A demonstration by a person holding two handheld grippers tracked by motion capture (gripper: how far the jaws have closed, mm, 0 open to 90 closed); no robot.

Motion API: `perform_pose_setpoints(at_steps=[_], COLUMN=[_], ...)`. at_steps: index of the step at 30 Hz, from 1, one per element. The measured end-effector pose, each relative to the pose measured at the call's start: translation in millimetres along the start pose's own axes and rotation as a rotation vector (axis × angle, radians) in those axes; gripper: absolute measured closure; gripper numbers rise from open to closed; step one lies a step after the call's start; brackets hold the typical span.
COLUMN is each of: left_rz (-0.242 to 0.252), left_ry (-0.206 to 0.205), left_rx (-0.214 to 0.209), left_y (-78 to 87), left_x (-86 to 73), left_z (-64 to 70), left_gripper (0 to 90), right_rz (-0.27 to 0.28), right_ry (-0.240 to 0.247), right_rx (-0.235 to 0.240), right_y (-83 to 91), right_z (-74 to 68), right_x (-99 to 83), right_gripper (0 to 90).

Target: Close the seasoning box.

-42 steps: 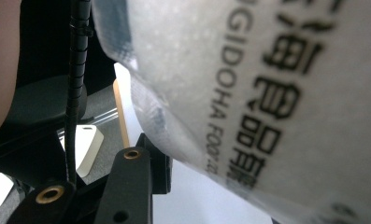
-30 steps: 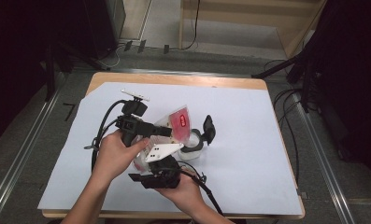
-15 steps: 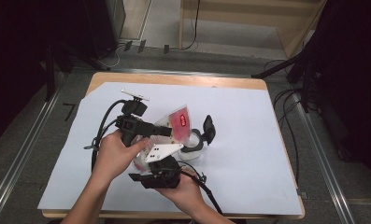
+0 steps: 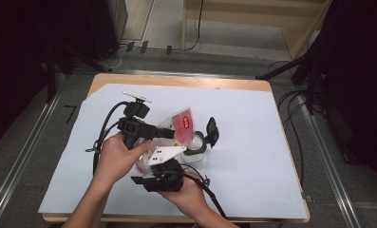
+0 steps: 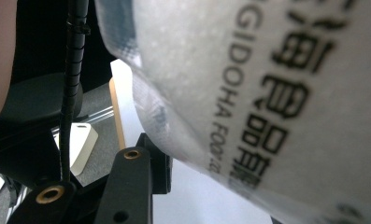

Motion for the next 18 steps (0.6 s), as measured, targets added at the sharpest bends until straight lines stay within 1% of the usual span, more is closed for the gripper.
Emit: perform_pose_setpoints(at_steps=[11, 18], left_rz=[-0.002, 0.001], left_ry=[-0.005, 0.001], left_rx=[0.006, 0.003], left_y=[0.2, -0.3], left_x=[0.0, 0.6], left_z=[0.3, 0.4], left_gripper=[70.1, 70.0], right_rz=[0.004, 0.001], right_ry=[0.000, -0.003], right_rx=[-0.001, -0.004], right_y=[-0.1, -0.1], right_z=[-0.2, 0.2], right_x=[0.2, 0.1], right_gripper=[61.9, 62.8])
Point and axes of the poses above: each handheld gripper's, and its own axes: y roughly backward along the jaws, x roughly out of its top, z roughly to its right, the point moved 6 cm from there along -y, roughly forward along the jaws, and after that the axes turned 15 degrees about -z, right-handed, at the moved point
